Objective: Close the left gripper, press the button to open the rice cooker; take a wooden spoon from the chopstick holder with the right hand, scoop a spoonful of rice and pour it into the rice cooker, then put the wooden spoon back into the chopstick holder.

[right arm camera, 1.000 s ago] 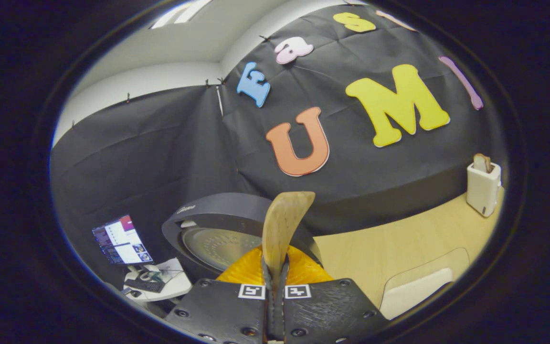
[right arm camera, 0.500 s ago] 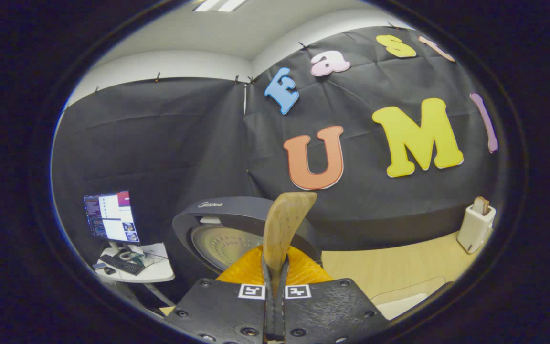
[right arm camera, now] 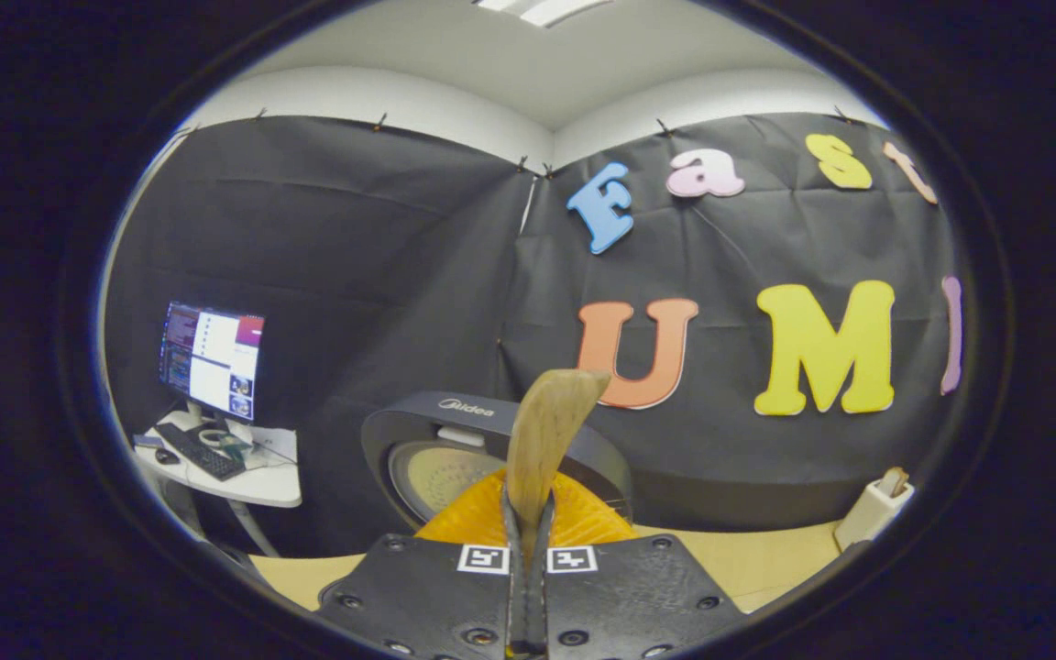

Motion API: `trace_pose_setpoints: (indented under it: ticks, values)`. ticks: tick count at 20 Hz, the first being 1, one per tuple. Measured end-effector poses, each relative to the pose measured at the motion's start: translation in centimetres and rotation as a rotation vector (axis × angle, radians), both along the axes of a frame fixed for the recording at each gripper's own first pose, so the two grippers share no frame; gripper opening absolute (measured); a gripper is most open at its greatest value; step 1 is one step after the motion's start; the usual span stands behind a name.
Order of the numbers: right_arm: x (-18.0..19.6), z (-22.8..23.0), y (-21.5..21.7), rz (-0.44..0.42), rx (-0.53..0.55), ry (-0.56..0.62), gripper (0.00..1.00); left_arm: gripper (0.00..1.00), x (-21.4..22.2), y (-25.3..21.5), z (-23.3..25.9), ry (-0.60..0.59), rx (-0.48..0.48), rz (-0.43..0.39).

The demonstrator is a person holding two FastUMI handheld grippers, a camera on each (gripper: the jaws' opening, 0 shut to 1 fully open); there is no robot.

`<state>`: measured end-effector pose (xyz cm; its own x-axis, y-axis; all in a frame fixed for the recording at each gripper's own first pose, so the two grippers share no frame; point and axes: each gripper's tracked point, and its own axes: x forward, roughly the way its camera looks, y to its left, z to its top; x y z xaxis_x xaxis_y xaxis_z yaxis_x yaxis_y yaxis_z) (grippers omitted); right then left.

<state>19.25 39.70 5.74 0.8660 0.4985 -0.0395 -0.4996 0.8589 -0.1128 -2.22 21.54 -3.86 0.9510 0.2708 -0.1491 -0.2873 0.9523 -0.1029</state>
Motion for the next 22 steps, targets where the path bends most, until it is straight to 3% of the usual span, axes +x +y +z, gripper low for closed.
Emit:
trace_pose_setpoints:
  ticks: [4, 9, 22]
  values:
    - [-1.0, 1.0, 1.0, 0.036, -0.092, -0.096, 0.0, 1.0, -0.3, 0.3, 0.3, -0.005, 0.008, 0.017]
    - [-1.2, 0.5, 1.9, 0.068, -0.135, -0.119, 0.0, 0.98, -0.3, 0.0, 0.6, -0.013, 0.011, 0.016]
    - [-3.0, 0.6, -2.9, 0.078, 0.127, 0.047, 0.0, 0.98, 0.1, -1.4, 1.5, -0.038, 0.025, -0.004]
